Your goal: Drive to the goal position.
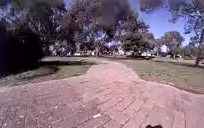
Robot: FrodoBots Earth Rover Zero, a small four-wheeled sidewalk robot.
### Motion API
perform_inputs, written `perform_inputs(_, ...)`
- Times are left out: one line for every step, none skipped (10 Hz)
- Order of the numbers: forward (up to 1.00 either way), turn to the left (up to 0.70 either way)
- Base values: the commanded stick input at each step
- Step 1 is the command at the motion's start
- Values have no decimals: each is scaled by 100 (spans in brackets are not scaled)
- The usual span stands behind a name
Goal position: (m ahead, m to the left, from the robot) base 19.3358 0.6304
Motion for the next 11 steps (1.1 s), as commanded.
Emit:
perform_inputs(70,0)
perform_inputs(70,0)
perform_inputs(70,0)
perform_inputs(70,0)
perform_inputs(70,0)
perform_inputs(70,0)
perform_inputs(70,-1)
perform_inputs(70,-2)
perform_inputs(70,-30)
perform_inputs(70,-23)
perform_inputs(70,-15)
